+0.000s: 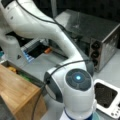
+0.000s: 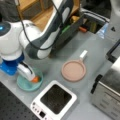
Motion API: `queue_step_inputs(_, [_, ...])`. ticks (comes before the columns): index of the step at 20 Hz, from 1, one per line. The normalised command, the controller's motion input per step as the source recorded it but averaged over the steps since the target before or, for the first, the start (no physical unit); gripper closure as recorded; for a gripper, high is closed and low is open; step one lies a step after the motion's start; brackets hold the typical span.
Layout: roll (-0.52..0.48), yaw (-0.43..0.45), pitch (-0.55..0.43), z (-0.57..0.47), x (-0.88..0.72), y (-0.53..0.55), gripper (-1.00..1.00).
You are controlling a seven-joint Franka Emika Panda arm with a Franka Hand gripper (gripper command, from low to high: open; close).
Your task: Pick up the pan. Place the pan on the table. Pick up the bowl. Place the bowl on the stove.
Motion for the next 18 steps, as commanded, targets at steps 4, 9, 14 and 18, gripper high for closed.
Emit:
queue_step_inputs(4, [0.137,-0.135,-0.117,-0.15,0.01,-0.03,-1.00])
queue_step_inputs(9, [0.124,-0.126,-0.132,-0.16,0.01,-0.05,-1.00])
queue_step_inputs(14, [0.111,-0.108,-0.159,-0.22,0.03,-0.03,-1.00])
queue_step_inputs(18, [0.119,-0.082,-0.147,-0.15,0.01,0.00,1.00])
